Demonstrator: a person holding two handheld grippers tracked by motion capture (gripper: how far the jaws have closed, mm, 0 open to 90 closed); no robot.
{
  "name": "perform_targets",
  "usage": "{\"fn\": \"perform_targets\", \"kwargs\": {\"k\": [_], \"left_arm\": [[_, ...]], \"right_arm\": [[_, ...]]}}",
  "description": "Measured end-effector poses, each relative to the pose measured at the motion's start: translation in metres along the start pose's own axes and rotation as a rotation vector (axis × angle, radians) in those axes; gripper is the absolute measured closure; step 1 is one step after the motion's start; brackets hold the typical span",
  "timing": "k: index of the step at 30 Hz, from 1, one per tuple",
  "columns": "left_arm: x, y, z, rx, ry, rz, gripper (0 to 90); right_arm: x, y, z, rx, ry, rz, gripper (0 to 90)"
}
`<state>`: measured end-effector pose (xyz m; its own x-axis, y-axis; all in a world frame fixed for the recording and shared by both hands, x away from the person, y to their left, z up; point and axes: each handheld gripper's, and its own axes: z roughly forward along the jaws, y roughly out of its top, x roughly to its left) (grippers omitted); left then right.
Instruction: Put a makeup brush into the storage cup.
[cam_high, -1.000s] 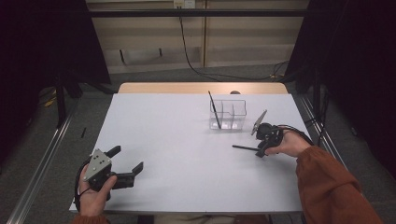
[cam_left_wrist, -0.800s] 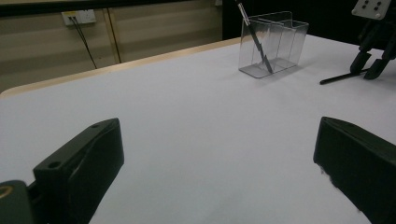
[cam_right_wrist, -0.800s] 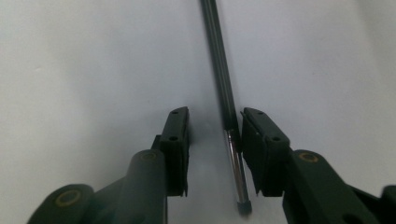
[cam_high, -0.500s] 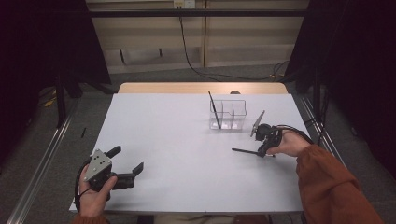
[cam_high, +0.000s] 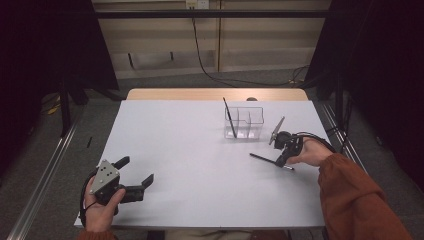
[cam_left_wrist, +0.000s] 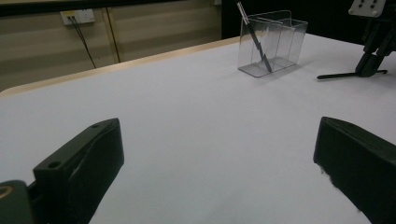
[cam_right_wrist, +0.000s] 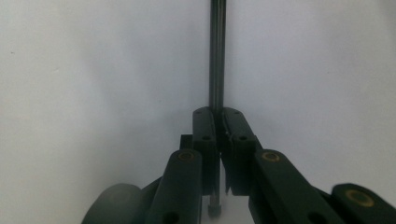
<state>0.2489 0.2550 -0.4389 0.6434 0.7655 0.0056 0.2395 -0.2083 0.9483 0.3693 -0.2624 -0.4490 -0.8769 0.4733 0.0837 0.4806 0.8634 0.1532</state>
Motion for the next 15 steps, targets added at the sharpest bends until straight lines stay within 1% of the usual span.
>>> {"fn": "perform_targets", "kwargs": {"k": [3, 4, 6, 7, 8, 10, 11, 12, 13, 15], "left_arm": [[0.0, 0.0, 0.0, 0.0, -0.003, 0.005, 1.8], [0.0, 0.0, 0.0, -0.001, 0.0, 0.002, 1.8], [0.0, 0.0, 0.0, 0.0, 0.001, 0.001, 1.8], [0.0, 0.0, 0.0, -0.001, 0.002, 0.001, 1.8], [0.0, 0.0, 0.0, -0.001, 0.002, 0.0, 1.8], [0.0, 0.0, 0.0, 0.0, 0.001, 0.002, 1.8], [0.0, 0.0, 0.0, 0.001, -0.006, 0.003, 1.8], [0.0, 0.0, 0.0, 0.003, -0.008, 0.003, 2.0], [0.0, 0.0, 0.0, 0.003, -0.008, 0.006, 2.1], [0.0, 0.0, 0.0, 0.002, -0.007, 0.007, 2.0]], "right_arm": [[-0.001, -0.001, -0.001, -0.004, 0.01, 0.005, 84.7], [-0.001, -0.001, -0.001, -0.008, 0.016, 0.016, 84.7], [-0.002, -0.002, -0.003, -0.03, 0.022, 0.025, 84.7], [-0.001, -0.003, -0.004, -0.04, 0.024, 0.037, 84.8], [-0.001, -0.003, -0.005, -0.043, 0.02, 0.032, 84.8], [0.0, -0.004, -0.008, -0.058, 0.013, 0.038, 84.7], [0.001, -0.004, -0.01, -0.075, 0.016, 0.039, 84.7], [0.001, -0.005, -0.013, -0.102, 0.003, 0.038, 84.7], [0.002, -0.005, -0.016, -0.125, 0.007, 0.037, 84.7], [0.002, -0.006, -0.021, -0.155, 0.004, 0.037, 84.7]]}}
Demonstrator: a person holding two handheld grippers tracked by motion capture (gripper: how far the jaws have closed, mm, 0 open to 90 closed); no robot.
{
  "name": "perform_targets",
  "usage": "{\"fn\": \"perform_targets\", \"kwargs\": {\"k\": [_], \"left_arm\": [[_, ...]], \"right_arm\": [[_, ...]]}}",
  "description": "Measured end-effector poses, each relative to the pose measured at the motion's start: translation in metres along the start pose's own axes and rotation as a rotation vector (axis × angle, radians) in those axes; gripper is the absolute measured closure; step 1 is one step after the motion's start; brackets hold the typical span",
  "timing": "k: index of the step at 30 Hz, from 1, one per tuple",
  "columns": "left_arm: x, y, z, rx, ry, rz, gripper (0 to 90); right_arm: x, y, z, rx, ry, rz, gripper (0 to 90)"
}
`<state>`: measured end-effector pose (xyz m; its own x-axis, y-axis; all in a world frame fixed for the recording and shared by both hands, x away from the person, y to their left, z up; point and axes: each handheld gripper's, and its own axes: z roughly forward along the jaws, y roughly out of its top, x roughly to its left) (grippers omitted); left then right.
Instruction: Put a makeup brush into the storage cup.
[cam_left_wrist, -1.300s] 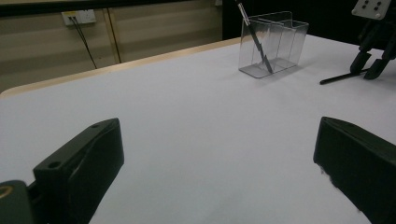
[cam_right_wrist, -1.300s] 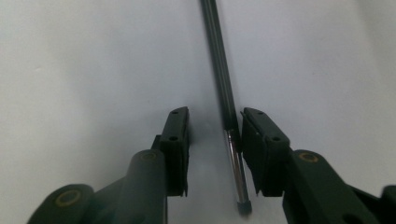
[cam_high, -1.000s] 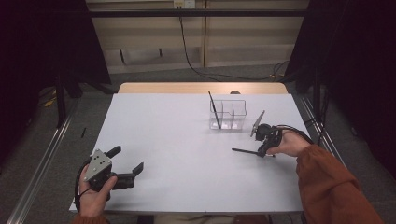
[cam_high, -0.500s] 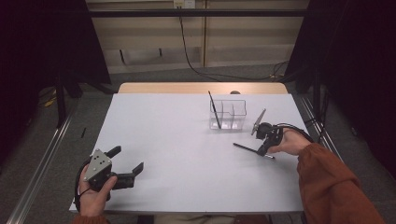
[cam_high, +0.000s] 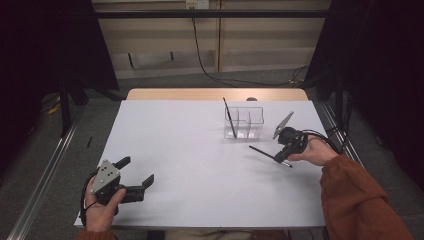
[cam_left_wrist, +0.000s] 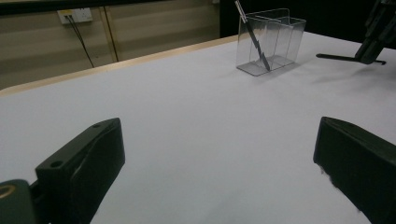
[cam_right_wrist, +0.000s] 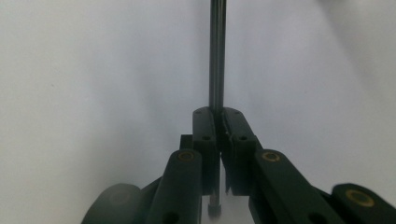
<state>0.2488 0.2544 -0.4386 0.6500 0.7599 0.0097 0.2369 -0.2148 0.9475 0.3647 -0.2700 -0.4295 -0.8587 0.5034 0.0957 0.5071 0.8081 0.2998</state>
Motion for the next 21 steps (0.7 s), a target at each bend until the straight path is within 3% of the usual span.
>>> {"fn": "perform_targets", "kwargs": {"k": [3, 13, 21], "left_arm": [[0.0, 0.0, 0.0, -0.002, 0.002, 0.002, 2.0], [0.0, 0.0, -0.001, -0.005, 0.005, 0.0, 2.0], [-0.001, 0.0, -0.001, -0.004, 0.003, 0.011, 2.0]], "right_arm": [[-0.001, -0.002, -0.007, -0.076, 0.013, 0.025, 84.7], [0.001, -0.01, -0.014, -0.24, 0.007, 0.057, 84.7], [0.006, -0.015, -0.013, -0.316, -0.001, 0.059, 84.7]]}}
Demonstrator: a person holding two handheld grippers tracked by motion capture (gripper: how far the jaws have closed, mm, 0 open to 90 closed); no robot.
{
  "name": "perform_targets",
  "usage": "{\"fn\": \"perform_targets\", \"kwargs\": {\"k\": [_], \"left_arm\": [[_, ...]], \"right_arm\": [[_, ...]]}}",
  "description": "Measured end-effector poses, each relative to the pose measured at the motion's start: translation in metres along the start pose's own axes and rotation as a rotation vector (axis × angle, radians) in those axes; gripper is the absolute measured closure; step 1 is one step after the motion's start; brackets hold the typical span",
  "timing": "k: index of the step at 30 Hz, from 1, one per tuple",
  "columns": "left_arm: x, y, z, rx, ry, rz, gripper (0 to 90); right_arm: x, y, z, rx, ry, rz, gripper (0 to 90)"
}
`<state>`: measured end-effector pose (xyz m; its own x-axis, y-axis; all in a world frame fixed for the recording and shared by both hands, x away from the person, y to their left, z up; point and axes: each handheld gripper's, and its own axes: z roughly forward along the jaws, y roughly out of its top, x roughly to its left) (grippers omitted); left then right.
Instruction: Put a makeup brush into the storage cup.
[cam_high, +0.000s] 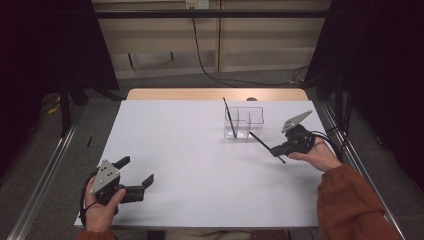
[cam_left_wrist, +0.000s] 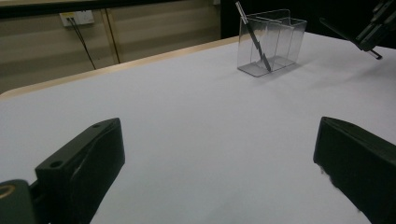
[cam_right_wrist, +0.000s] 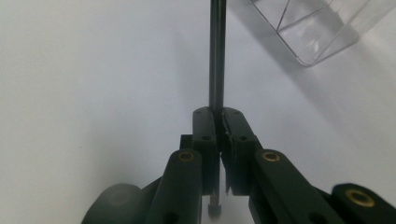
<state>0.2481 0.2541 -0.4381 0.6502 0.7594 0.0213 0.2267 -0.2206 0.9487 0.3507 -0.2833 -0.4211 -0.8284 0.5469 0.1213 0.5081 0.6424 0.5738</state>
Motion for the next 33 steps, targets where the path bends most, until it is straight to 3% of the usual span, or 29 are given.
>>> {"fn": "perform_targets", "kwargs": {"k": [6, 14, 23, 27, 33], "left_arm": [[0.001, 0.0, -0.001, -0.004, -0.001, 0.003, 2.0], [0.001, 0.0, -0.001, -0.009, 0.005, -0.007, 1.9], [0.001, 0.0, -0.001, -0.009, 0.006, -0.004, 1.9], [0.001, 0.0, -0.001, -0.009, 0.007, -0.008, 1.9], [0.001, 0.0, 0.0, -0.008, 0.006, -0.006, 1.8]], "right_arm": [[0.009, 0.0, -0.002, -0.06, -0.003, -0.027, 84.7], [0.011, -0.003, -0.006, -0.239, -0.045, 0.01, 84.7], [0.017, -0.002, -0.009, -0.321, -0.037, 0.028, 84.7], [0.023, 0.001, -0.007, -0.331, -0.033, 0.012, 84.7], [0.033, 0.01, -0.009, -0.397, -0.035, -0.002, 84.7]]}}
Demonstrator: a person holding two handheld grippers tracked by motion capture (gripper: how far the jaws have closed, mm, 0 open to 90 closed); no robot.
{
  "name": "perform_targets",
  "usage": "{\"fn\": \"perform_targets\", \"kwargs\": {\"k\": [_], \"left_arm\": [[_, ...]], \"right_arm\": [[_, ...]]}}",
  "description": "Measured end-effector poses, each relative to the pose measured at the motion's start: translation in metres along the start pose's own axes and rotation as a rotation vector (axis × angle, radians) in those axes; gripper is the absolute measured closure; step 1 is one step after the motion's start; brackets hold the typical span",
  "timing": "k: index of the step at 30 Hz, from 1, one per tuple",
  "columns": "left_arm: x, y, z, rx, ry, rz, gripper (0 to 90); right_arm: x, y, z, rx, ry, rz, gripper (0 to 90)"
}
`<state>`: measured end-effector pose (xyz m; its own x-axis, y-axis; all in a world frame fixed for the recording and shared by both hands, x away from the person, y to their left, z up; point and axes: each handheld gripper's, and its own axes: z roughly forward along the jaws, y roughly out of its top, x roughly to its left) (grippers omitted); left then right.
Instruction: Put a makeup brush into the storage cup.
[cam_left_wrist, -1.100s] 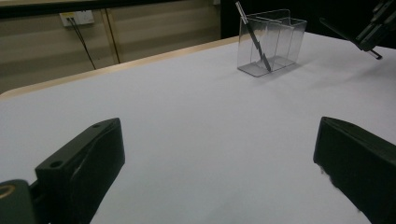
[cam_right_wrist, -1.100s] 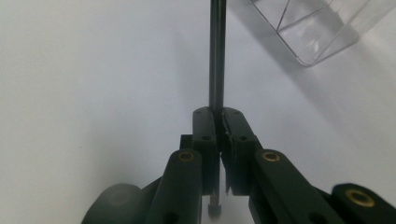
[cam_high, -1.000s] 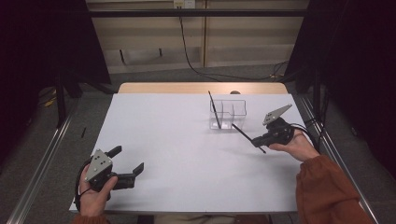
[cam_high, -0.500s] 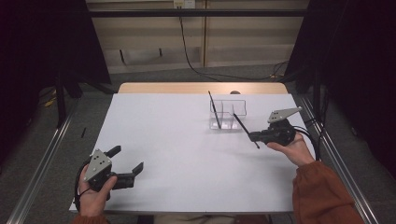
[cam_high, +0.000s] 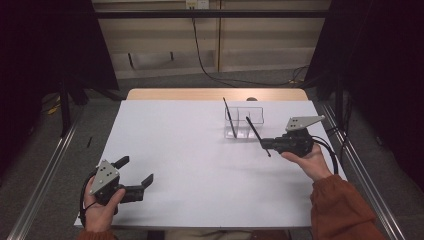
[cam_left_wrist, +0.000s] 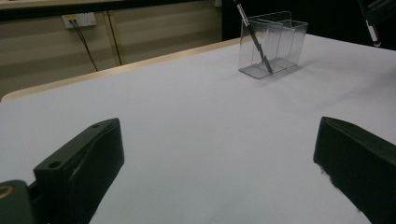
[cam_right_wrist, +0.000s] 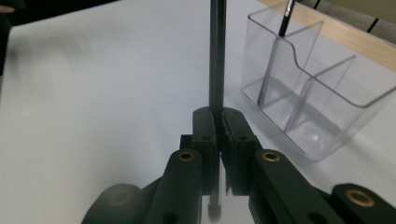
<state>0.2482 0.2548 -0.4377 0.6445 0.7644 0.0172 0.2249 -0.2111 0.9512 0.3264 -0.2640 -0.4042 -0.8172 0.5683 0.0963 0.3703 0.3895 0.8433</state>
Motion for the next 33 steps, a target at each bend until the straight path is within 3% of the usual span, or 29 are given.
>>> {"fn": "perform_targets", "kwargs": {"k": [8, 33], "left_arm": [[0.001, 0.0, 0.0, 0.001, -0.005, 0.003, 1.8], [0.002, 0.0, 0.002, 0.002, -0.002, -0.006, 1.6]], "right_arm": [[0.015, 0.007, 0.015, 0.031, 0.043, -0.029, 84.7], [0.041, 0.035, 0.053, 0.08, 0.155, -0.122, 84.8]]}}
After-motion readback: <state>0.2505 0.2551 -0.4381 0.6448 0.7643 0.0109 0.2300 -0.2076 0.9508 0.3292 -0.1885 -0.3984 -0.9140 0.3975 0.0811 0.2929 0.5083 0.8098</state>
